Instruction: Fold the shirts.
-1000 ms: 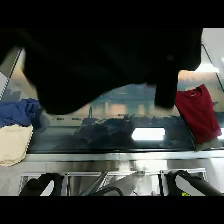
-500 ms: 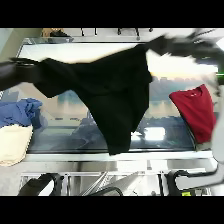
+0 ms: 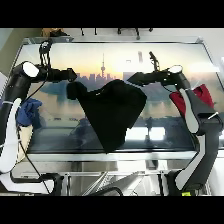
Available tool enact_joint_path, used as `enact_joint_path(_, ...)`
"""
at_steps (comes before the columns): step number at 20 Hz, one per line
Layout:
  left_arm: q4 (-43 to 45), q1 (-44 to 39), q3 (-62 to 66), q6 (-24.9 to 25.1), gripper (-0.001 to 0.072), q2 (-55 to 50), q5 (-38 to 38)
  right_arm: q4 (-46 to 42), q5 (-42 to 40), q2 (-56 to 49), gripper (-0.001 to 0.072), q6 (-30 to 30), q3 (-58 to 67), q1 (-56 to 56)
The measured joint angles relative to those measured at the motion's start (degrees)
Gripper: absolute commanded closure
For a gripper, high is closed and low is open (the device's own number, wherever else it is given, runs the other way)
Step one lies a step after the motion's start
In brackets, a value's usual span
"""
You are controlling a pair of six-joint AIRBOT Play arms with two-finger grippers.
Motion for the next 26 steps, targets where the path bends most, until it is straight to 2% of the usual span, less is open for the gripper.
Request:
enact_joint_path(1, 0.04, 0.26, 2.43, -0.02, 0.0019, -1.46, -1.64, -0.42, 2.34, 0.20, 0.0309, 1.27, 0.00, -1.53)
enact_joint_path(2, 0.11, 0.59, 4.48, -0.07, 0.0019, -2.56, -2.95, -1.16, 5.46, 0.61, 0.0351, 2.69, -0.20, -3.10)
enact_joint_path(6, 0.37, 2.25, 9.35, -0.44, 0.0020, -4.79, -6.05, -3.56, 14.73, 5.51, 0.0350, 6.56, -7.93, -5.57)
enact_joint_path(10, 0.52, 3.39, 10.78, 0.72, 0.0020, -7.26, -6.99, -6.75, 14.78, 17.09, 0.0348, 8.57, -28.15, -4.11)
enact_joint_path(11, 0.50, 3.50, 11.15, 1.22, 0.0020, -8.39, -7.21, -7.74, 12.68, 21.05, 0.0340, 9.46, -34.42, -3.34)
enact_joint_path(12, 0.35, 3.52, 11.69, 1.53, 0.0020, -9.57, -7.28, -8.76, 9.94, 24.83, 0.0284, 10.58, -40.33, -2.38)
enact_joint_path(13, 0.28, 3.48, 12.41, 1.73, 0.0020, -10.84, -7.34, -9.49, 6.40, 28.55, 0.0151, 11.85, -46.18, -1.01)
enact_joint_path(14, 0.22, 3.34, 13.42, 1.97, 0.0020, -12.31, -7.50, -9.92, 2.36, 32.22, 0.0124, 13.16, -52.13, 0.96)
enact_joint_path(18, 0.07, 2.21, 18.75, 2.38, 0.0020, -18.73, -8.52, -7.89, -15.78, 40.06, 0.0126, 16.96, -68.48, 12.09)
enact_joint_path(22, 0.11, 1.77, 24.61, 2.56, 0.0020, -24.90, -11.63, -1.22, -30.91, 39.54, 0.0146, 18.27, -73.50, 24.17)
enact_joint_path(23, 0.09, 1.73, 25.53, 2.56, 0.0020, -25.97, -12.22, 0.83, -34.10, 38.84, 0.0287, 18.29, -73.99, 26.29)
enact_joint_path(24, 0.11, 1.70, 26.03, 2.56, 0.0020, -26.67, -12.61, 3.02, -36.68, 38.03, 0.0577, 18.16, -74.36, 27.80)
enact_joint_path(25, 0.13, 1.70, 26.43, 2.56, 0.0021, -27.23, -12.63, 3.80, -38.84, 37.18, 0.0624, 16.92, -74.58, 28.96)
enact_joint_path(26, 0.35, 1.70, 26.69, 2.56, 0.0026, -27.65, -12.90, 4.72, -40.33, 36.74, 0.0626, 15.13, -74.51, 29.81)
